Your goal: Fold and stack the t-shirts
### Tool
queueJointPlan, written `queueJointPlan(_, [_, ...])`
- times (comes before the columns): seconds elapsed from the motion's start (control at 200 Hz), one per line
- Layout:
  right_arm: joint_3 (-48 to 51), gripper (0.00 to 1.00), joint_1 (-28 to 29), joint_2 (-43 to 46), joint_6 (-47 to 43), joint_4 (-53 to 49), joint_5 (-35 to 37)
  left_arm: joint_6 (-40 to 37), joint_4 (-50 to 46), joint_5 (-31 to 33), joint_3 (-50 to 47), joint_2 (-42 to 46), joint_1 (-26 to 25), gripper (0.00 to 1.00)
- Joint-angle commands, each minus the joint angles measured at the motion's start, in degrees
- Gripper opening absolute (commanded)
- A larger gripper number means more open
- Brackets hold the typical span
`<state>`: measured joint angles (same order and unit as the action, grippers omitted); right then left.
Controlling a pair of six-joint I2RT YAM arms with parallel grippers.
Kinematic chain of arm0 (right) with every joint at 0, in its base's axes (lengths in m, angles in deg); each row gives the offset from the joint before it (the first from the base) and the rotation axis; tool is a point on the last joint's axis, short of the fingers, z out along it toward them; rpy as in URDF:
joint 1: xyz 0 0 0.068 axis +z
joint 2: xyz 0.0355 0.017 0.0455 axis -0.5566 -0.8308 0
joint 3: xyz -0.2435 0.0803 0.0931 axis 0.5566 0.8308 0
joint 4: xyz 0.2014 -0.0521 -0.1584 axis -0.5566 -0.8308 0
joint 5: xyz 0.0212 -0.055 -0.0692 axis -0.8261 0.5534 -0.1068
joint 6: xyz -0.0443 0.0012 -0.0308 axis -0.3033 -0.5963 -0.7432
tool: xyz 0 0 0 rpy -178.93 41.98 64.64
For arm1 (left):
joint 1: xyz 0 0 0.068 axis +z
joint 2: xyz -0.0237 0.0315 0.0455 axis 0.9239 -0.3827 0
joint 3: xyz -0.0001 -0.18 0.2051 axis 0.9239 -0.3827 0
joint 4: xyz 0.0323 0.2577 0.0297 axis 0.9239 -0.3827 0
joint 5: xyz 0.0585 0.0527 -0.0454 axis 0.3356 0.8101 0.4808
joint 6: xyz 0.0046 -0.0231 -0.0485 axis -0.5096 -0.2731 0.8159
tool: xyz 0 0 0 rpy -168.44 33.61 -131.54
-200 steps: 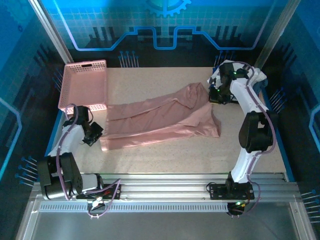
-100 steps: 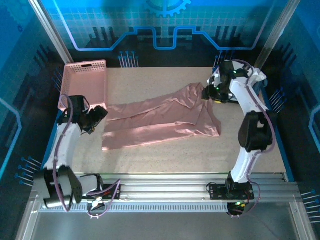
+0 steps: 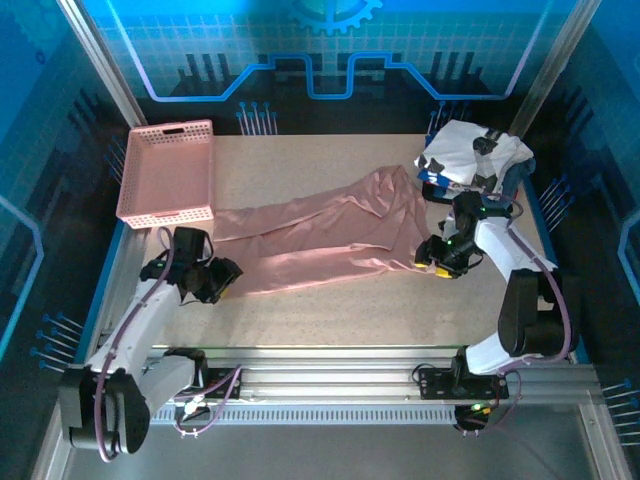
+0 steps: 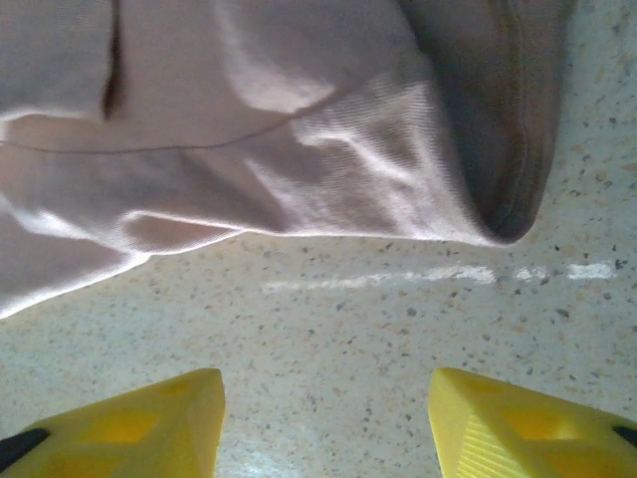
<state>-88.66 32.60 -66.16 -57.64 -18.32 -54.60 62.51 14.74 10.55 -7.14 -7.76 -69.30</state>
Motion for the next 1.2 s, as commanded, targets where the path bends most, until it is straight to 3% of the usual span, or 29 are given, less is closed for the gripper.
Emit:
queueJointPlan(0.0, [1.28,0.55,-0.84,-1.61,2.39,4.94,2.22,1.13,4.33,0.49,-1.98,-2.24,-0.48,0.38])
queueJointPlan(0.305, [-2.75,0.43,-1.21,-11.59,4.39,9.69,5.92,-0.27,9.73,4.29,-4.47,-12.52,-0.27,0.27])
queueJointPlan(0.425, [-6.55,0.17,-0.16,-15.22,3.44,7.16,10.45,-1.19,9.52,6.65,-3.56,-17.57,1.17,0.26])
queueJointPlan(0.54, [-7.79,0.00,-0.19,-15.09,1.66,4.60,15.12,-3.47,8.30,9.69,-0.97,-21.00,2.09,0.26])
queueJointPlan(0.81, [-1.88,0.00,-1.55,-8.14,-2.21,2.14,21.23,-8.29,6.76,12.61,0.67,-25.00,3.08,0.25])
queueJointPlan(0.975, [1.39,0.00,-3.58,-7.62,-2.64,4.22,19.06,-8.17,7.10,10.31,-0.03,-23.49,2.52,0.23])
queueJointPlan(1.036, [1.26,0.06,-3.88,-7.93,-2.28,4.77,17.75,-7.99,7.35,9.34,-0.46,-22.01,2.02,0.23])
queueJointPlan(1.116, [0.47,0.11,-3.97,-7.65,-1.62,4.74,16.30,-7.43,7.33,7.91,-1.13,-18.62,1.80,0.28])
queueJointPlan(1.196, [-0.79,0.23,-3.97,-5.96,-0.89,3.48,15.42,-6.98,5.98,6.28,-0.43,-14.56,1.72,0.44])
